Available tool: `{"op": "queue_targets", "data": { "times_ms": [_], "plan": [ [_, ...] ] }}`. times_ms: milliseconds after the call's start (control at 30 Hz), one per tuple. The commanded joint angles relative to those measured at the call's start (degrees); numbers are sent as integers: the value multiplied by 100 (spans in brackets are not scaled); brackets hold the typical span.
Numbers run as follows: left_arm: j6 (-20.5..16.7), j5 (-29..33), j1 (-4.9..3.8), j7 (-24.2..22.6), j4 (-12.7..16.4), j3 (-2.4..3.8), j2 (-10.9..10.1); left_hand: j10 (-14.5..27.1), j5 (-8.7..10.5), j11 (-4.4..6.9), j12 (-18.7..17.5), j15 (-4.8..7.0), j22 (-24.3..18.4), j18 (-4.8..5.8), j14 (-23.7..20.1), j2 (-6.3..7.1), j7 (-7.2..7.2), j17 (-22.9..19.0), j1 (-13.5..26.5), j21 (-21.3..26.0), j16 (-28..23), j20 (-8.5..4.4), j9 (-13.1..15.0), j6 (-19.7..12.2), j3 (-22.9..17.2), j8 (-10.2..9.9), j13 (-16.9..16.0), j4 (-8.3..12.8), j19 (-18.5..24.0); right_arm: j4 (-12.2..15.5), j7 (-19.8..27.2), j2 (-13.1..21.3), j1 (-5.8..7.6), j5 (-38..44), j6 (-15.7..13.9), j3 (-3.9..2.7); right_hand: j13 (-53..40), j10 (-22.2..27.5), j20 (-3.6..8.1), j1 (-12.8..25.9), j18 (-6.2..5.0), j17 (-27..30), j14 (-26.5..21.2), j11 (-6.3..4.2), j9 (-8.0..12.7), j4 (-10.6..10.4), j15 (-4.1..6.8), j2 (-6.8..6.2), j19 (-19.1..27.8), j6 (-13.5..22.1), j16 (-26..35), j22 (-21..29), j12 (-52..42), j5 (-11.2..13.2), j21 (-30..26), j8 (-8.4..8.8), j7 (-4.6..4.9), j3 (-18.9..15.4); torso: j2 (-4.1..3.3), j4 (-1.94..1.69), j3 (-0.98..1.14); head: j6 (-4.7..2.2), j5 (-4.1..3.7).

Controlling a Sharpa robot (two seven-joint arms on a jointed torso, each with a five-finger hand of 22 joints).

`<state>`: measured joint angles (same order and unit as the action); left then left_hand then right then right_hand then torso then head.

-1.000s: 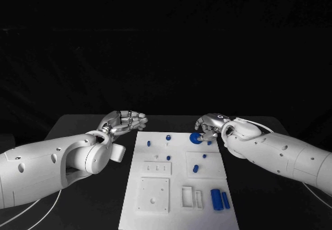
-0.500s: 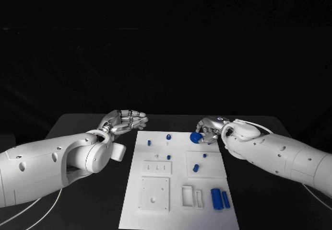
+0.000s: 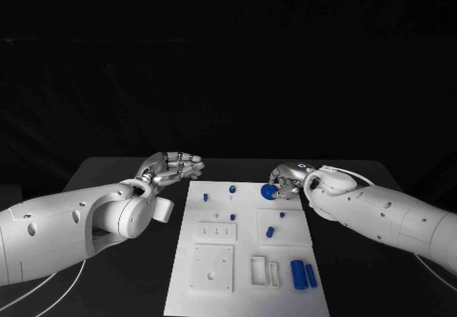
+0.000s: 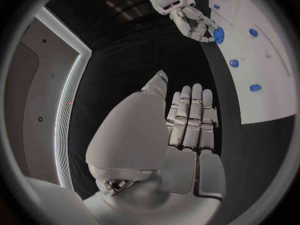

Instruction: Assemble the parts on the task board

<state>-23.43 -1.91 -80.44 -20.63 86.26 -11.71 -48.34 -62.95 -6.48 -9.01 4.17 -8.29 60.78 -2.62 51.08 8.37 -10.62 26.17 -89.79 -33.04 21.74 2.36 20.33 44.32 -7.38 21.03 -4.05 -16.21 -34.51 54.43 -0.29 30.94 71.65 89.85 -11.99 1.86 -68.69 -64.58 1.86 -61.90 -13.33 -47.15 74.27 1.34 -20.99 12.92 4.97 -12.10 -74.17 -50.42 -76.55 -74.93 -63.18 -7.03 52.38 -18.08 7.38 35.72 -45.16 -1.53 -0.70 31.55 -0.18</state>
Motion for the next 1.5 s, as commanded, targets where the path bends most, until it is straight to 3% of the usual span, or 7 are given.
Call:
{"op": "queue_targets", "data": {
  "times_ms": [33,233,333,800,1033,1133,1500],
  "plan": [
    [86,-26,-17,-19,-11,-2,16,23,24,-27,-37,-12,7,-73,9,-4,-18,7,-33,37,-21,28,-8,29,26,-21,5,-23,-18,-13,24,-21,-23,-18,239,17,4,70,-2,49,-167,-15,-15,15,-3,-33,-24,8,59,-87,-19,-131,-33,-84,33,11,60,7,0,-7,-5,0,-34],
    [75,-26,-17,-13,-26,-6,34,24,25,-28,-37,-13,7,-72,8,-3,-19,7,-33,38,-23,29,-8,29,29,-21,6,-24,-16,3,-1,-51,-23,-18,263,20,13,85,0,202,-167,-48,-13,3,-9,-61,-11,-21,85,-91,-8,-127,-46,-294,85,8,46,-96,-2,5,-6,12,-34],
    [76,-25,-16,-9,-28,-11,52,31,27,-34,-39,-14,8,-71,6,-1,-23,8,-26,40,-26,30,-10,22,36,-27,6,-28,-15,-2,-21,-65,-23,-18,250,21,21,95,10,329,-167,-79,-12,0,-17,-59,-8,-6,107,-89,0,-122,-58,-563,122,4,45,-232,-4,0,-7,27,-41],
    [74,-23,-16,8,-58,-13,55,43,29,-42,-40,-16,9,-71,4,3,-31,9,-23,44,-32,32,-14,11,45,-37,8,-29,-13,-37,-93,-127,-35,164,168,52,41,102,25,440,-167,-136,-5,-19,-46,-21,7,34,128,-159,8,-116,-74,-770,178,-38,23,-389,-1,1,-1,41,-68],
    [68,-23,-16,9,-57,-14,53,44,29,-42,-39,-16,9,-71,4,1,-32,9,-24,45,-33,32,-14,11,45,-37,8,-28,-13,-24,-146,-135,-41,255,-3,62,63,86,26,390,-167,-167,1,-68,-83,-22,51,100,139,-323,20,-110,-76,-585,199,-120,-29,-318,-2,-4,-1,41,-68],
    [71,-23,-16,9,-58,-14,51,45,29,-42,-39,-16,9,-71,3,0,-32,9,-25,45,-33,32,-14,12,45,-37,8,-28,-13,-17,-176,-134,-55,379,-107,67,104,32,18,234,-167,-191,11,-119,-118,-92,97,136,138,-488,38,-103,-64,-50,211,-190,-84,-17,0,-1,-1,34,-63],
    [66,-23,-16,12,-49,-14,44,44,28,-42,-37,-16,10,-72,4,-3,-31,10,-29,46,-34,31,-14,13,45,-37,7,-26,-13,-27,-206,-124,-70,518,-110,104,159,-28,-6,104,-167,-246,28,-174,-164,-128,148,138,140,-680,63,-104,-43,268,253,-242,-143,399,0,3,-1,33,-56]
  ]
}}
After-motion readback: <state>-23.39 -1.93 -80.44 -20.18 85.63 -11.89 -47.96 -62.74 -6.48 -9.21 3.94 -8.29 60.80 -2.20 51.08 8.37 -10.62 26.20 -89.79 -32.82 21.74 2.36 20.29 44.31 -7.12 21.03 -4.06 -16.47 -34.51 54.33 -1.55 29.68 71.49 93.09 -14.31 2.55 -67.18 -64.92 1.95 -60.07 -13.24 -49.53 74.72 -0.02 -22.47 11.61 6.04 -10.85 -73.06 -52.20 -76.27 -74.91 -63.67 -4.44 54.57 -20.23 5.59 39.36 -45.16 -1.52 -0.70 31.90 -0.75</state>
